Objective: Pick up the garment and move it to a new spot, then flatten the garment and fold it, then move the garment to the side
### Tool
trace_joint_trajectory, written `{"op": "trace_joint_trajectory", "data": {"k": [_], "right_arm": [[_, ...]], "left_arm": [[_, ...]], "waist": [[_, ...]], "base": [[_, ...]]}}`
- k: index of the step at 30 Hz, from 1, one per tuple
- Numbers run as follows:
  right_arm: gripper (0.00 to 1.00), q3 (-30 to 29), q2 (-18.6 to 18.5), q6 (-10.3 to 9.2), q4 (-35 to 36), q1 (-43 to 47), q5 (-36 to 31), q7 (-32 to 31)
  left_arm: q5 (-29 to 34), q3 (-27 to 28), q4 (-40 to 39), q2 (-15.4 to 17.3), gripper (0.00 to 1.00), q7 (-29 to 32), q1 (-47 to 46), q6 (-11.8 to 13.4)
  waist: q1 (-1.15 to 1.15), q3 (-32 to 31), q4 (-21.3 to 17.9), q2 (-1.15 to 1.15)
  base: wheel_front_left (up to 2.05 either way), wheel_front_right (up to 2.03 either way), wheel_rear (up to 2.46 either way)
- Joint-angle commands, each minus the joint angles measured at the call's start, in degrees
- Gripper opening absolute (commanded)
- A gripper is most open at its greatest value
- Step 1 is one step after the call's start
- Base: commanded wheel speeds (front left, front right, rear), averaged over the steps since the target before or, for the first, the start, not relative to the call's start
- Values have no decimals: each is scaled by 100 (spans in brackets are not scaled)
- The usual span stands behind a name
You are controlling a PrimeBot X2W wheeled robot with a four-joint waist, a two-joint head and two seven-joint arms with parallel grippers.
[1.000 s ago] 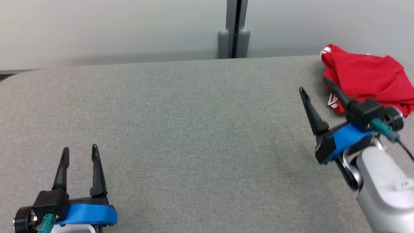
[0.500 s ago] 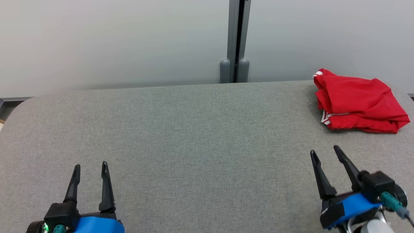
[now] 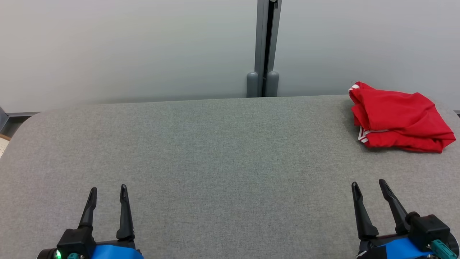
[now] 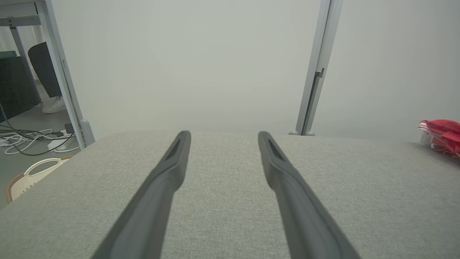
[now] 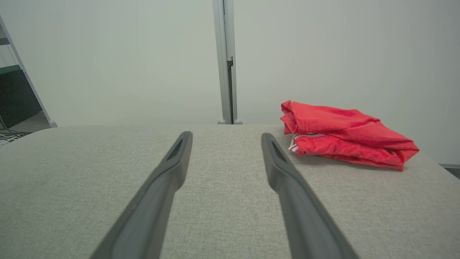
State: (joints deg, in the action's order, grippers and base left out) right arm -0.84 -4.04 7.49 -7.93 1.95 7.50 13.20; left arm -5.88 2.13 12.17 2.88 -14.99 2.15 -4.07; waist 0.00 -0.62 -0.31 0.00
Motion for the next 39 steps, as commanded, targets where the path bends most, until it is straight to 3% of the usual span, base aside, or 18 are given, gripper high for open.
{"op": "trace_joint_trajectory", "data": {"k": [1, 16, 17, 22, 39], "right_arm": [[100, -25, 42, 1, 115, 119, -61, -75], [100, -57, 113, 1, 321, 194, -84, -220], [0, -47, 93, 0, 292, 123, -88, -227], [0, -22, 101, 0, 54, 160, -24, -247], [0, -66, 40, 0, -84, -69, 1942, -567]], "left_arm": [[42, -23, -3, 3, 100, -25, 39, 10], [23, -45, 51, 3, 100, -25, -27, -19], [26, -56, 65, -1, 0, 2, 0, -27], [-35, -43, 337, -35, 0, 58, 59, -30], [-1953, 66, 296, -24, 0, 525, -156, -100]], "waist": [[0, 2, 7, 0], [0, 15, 26, 0], [0, 16, 27, 0], [1, 16, 27, 0], [1, 25, 28, 0]], "base": [[0, 0, 0], [0, 0, 0], [0, 0, 0], [0, 0, 0], [0, 0, 0]]}}
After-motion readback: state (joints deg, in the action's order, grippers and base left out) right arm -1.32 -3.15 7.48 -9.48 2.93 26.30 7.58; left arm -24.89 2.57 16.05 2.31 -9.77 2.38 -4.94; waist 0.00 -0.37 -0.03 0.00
